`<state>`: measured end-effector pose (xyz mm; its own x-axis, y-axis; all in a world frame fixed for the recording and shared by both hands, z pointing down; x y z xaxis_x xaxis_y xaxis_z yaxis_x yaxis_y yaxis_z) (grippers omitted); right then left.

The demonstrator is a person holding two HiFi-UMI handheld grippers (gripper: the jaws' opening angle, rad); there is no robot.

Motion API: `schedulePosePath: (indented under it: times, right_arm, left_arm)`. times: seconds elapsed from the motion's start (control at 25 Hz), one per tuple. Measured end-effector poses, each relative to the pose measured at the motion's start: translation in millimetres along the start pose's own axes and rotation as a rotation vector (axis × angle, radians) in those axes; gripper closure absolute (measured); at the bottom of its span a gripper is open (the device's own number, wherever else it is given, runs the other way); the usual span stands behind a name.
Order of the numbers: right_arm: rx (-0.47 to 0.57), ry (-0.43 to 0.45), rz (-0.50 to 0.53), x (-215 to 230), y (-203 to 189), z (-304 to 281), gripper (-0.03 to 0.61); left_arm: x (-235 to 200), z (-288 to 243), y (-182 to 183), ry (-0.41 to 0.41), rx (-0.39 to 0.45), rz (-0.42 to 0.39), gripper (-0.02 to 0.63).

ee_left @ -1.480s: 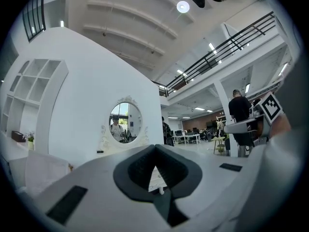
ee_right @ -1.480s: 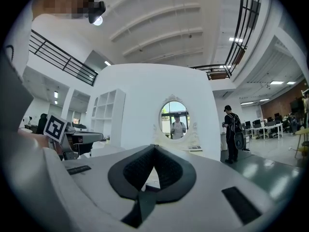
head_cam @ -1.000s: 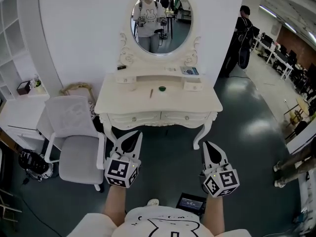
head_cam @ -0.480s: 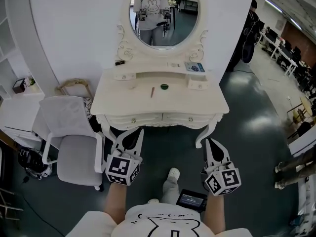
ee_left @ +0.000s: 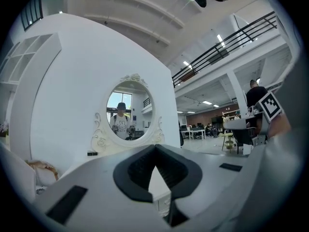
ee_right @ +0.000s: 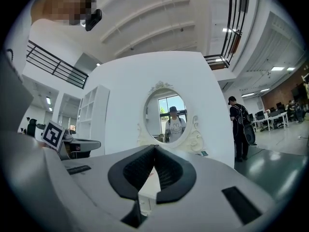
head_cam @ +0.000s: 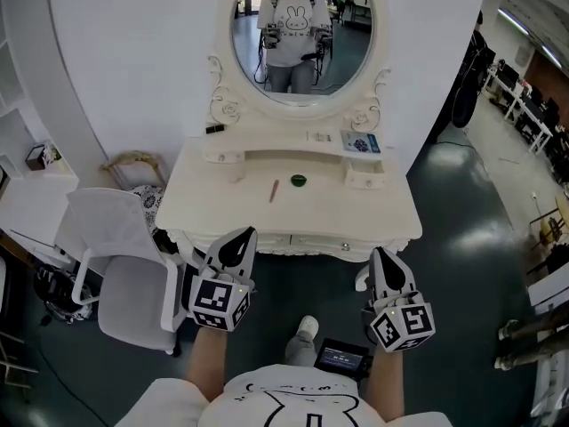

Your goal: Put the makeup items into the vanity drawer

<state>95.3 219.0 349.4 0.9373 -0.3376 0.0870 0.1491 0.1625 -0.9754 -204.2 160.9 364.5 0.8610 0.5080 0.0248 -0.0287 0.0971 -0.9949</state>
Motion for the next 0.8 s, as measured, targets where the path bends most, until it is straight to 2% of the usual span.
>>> schedulePosePath:
  times: [0.52,0.8]
  right_arm:
    - [0.0,0.097,-0.019,114,-12,-141,0.571]
    - [-0.04,0.126,-0.034,141,-30,-183,0.569]
  left_arm:
    - [-24,-149,-22,0.073,-0.025,-0.015,0.588]
    - [-39,-186,-41,0.116,-0.062,0.011,0.586]
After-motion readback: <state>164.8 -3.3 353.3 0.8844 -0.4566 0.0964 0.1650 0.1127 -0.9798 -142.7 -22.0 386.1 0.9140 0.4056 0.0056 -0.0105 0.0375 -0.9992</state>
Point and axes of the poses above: the fingertips, and each gripper's own axes: z backward along the fingers, x to its right, y out of its top, the point moved 7 cm from there along z, backward along the fingers, and after that the axes turned 7 degrees about x, right-handed, at the moved point
